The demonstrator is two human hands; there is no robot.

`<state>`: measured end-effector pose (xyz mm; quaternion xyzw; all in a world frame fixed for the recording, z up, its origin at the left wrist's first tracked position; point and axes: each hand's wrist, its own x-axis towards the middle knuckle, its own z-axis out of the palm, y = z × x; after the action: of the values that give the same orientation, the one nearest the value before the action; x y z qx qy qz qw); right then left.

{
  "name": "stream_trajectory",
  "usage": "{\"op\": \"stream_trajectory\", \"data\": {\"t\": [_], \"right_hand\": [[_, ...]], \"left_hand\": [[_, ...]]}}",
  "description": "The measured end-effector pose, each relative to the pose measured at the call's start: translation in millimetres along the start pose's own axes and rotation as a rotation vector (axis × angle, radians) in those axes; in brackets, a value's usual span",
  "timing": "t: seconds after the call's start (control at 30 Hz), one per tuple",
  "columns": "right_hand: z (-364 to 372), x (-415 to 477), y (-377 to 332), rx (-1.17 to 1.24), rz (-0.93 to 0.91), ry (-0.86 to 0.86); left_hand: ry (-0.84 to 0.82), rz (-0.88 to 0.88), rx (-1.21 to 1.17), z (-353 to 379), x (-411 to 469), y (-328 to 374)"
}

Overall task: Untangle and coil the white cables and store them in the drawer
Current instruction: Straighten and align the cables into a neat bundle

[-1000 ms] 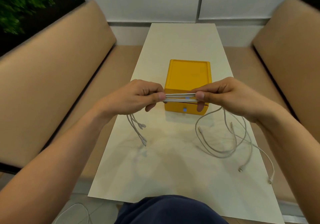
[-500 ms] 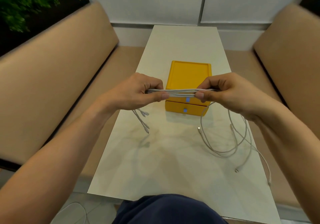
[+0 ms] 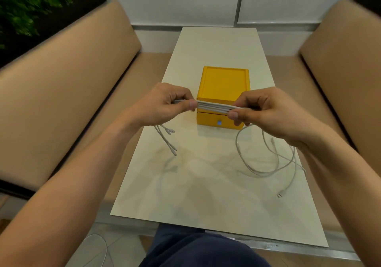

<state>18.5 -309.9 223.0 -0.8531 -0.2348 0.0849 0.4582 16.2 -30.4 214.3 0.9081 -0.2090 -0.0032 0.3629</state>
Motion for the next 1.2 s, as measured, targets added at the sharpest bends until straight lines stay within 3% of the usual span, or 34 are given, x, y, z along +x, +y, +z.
{"op": "stream_trajectory", "data": {"t": [0.17,0.3,0.5,0.6,0.73,0.97,1.1,1.2], "right_hand": [[10.2,-0.6,13.1,-0.151,0.061,0.060],[18.1,-1.9,8.6,-0.313,0.071,0.003],[22.3,-5.2,0.9,0.004,0.081,-0.050],[31.9,6.2,-1.8,-0.060,0.087,0.019],[39.5,16.8,-8.2,-0.131,0.081,0.011],[55.4,21.8,-19.4,-0.226,0.151,-0.049],[59.0,23.0,-26.9,-0.287,0.197,-0.036],[52.6,18.9,-31.2,-0.282,0.183,-0.004]], "left_hand": [[-0.006,0.054,-0.010,2.6,-7.8,10.2],[0.003,0.037,-0.041,0.8,-11.0,1.5],[-0.049,-0.029,-0.086,0.9,-14.1,-25.5],[-0.066,-0.067,-0.110,-3.6,-16.5,-31.8],[-0.168,-0.099,-0.251,-6.0,-25.1,-43.0],[-0.432,-0.184,-0.276,-11.9,-26.8,-53.2],[-0.357,-0.096,-0.394,3.5,-14.8,-35.7],[-0.284,-0.051,-0.336,8.1,-3.6,-28.6]]}}
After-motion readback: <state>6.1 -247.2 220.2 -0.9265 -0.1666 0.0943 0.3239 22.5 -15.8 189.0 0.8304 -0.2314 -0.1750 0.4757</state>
